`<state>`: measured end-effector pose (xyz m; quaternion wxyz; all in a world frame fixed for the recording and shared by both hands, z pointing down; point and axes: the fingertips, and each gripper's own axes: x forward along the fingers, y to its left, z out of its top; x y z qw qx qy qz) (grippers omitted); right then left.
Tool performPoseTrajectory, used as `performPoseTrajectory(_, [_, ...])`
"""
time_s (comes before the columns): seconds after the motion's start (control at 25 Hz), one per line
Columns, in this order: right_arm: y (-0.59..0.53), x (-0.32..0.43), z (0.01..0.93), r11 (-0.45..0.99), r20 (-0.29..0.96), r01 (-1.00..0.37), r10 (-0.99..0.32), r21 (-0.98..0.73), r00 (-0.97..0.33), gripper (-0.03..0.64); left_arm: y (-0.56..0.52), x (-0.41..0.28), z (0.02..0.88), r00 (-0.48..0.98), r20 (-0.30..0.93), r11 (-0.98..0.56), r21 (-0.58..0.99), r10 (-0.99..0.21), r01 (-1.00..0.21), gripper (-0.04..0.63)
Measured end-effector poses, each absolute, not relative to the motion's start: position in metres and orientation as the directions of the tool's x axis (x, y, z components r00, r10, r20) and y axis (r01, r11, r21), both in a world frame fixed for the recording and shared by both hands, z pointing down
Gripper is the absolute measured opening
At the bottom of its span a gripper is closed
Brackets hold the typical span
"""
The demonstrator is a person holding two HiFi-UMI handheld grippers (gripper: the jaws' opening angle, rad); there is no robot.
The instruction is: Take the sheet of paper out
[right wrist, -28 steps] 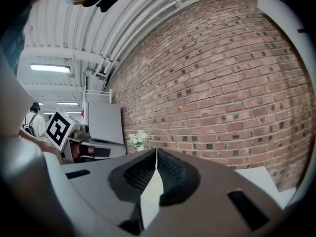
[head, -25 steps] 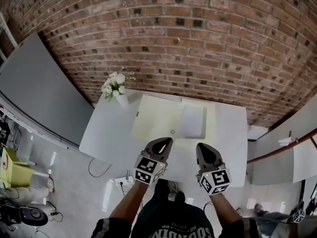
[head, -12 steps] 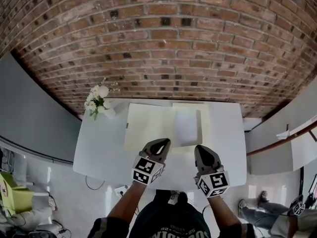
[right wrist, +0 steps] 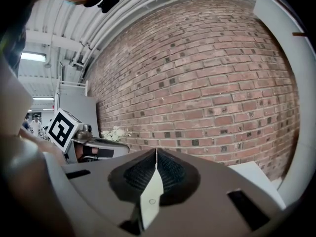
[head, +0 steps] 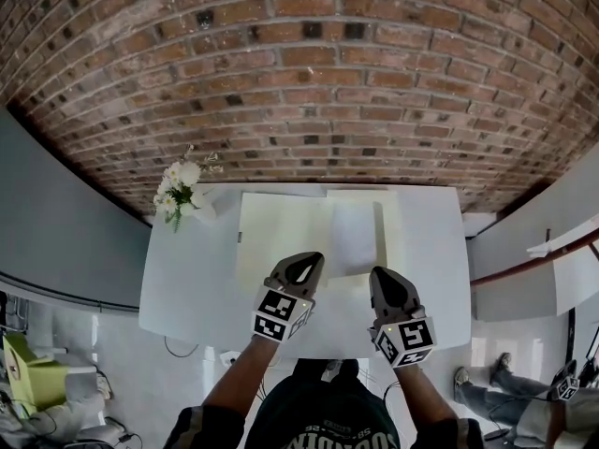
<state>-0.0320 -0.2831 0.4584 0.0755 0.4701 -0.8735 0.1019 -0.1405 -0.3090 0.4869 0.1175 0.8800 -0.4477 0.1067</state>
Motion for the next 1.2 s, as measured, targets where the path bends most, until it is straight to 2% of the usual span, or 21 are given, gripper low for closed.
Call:
performPoseTrajectory(0.44, [-0.298,-0.022,0.471,0.521,0.277,-0.848,-0.804,-0.099,-0.526,0.071,-0.339,-0.133,0.534,0.559,0.394,-0.551,0.144,-0.730,-0.822,0.012])
performPoseTrajectory(0.68, [-0.307,-0.004,0.488,0.488,0.321,-0.867,-0.809,-0.101,-0.492,0.069,-0.358,-0.122,0.568,0.581,0.461,-0.556,0.205,-0.671,-0.805,0.014])
performPoseTrajectory(0.8, [-0.312,0.009,0.497,0.463,0.335,-0.881,-0.818,-0.101,-0.468,0.071,-0.367,-0.114,0.597,0.595,0.510,-0.547,0.262,-0.621,-0.795,0.073])
performPoseTrajectory(0.84, [-0.312,0.010,0.500,0.459,0.338,-0.882,-0.818,-0.103,-0.465,0.069,-0.370,-0.114,0.605,0.596,0.525,-0.534,0.285,-0.608,-0.796,0.093])
performPoseTrajectory(1.04, [-0.308,0.019,0.515,0.437,0.399,-0.890,-0.799,-0.129,-0.450,0.069,-0.390,-0.119,0.636,0.573,0.568,-0.388,0.422,-0.591,-0.819,0.095])
performPoseTrajectory(1.2, [-0.314,0.020,0.521,0.433,0.370,-0.891,-0.812,-0.136,-0.451,0.071,-0.405,-0.126,0.667,0.558,0.625,-0.262,0.504,-0.547,-0.823,0.097])
